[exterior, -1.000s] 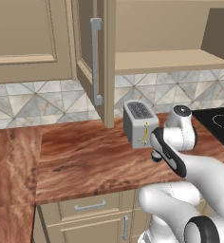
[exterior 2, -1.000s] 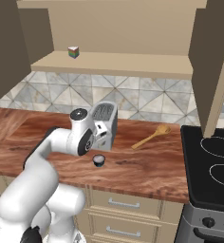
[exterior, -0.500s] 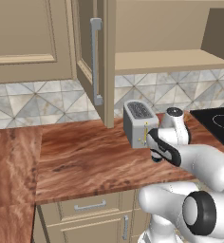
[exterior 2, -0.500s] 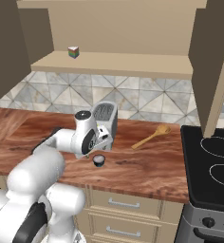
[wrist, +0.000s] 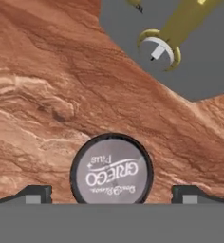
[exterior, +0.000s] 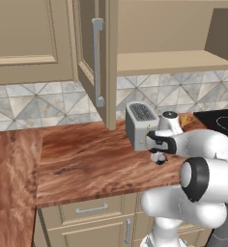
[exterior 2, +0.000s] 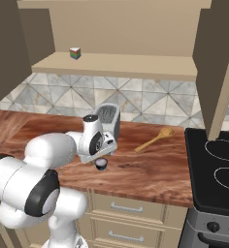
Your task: Pick the boxed food and yogurt from the counter and place them in the cabinets closest to them.
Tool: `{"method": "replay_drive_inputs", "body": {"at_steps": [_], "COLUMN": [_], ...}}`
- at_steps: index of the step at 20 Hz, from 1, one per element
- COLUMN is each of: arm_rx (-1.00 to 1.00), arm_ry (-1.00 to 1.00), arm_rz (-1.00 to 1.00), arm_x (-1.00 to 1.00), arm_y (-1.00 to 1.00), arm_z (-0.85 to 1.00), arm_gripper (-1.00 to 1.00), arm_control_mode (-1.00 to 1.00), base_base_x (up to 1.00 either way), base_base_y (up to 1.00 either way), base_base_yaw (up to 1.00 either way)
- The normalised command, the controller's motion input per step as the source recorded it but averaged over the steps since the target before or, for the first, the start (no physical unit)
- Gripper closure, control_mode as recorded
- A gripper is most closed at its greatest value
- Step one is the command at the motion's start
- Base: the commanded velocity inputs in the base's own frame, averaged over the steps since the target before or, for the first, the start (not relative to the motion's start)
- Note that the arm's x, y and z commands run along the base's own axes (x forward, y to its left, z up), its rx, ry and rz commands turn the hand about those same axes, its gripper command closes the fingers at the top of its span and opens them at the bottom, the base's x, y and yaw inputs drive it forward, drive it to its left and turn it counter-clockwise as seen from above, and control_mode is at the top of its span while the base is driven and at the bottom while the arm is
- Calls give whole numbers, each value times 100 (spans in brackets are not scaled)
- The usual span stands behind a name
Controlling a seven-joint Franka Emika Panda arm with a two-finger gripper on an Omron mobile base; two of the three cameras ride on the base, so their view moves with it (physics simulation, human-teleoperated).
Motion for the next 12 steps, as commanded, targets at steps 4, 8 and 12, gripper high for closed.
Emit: {"method": "replay_drive_inputs", "body": {"at_steps": [4, 8, 12], "arm_rx": [0, 2, 5], "arm_ry": [8, 6, 6], "arm_rz": [0, 0, 0], "arm_x": [15, 6, 2], "arm_y": [-16, -14, -6], "arm_z": [-35, -36, -35], "arm_gripper": [-100, -100, -100], "arm_control_mode": [-100, -100, -100], "base_base_x": [0, 0, 0], "base_base_y": [0, 0, 0], "base_base_yaw": [0, 0, 0]}}
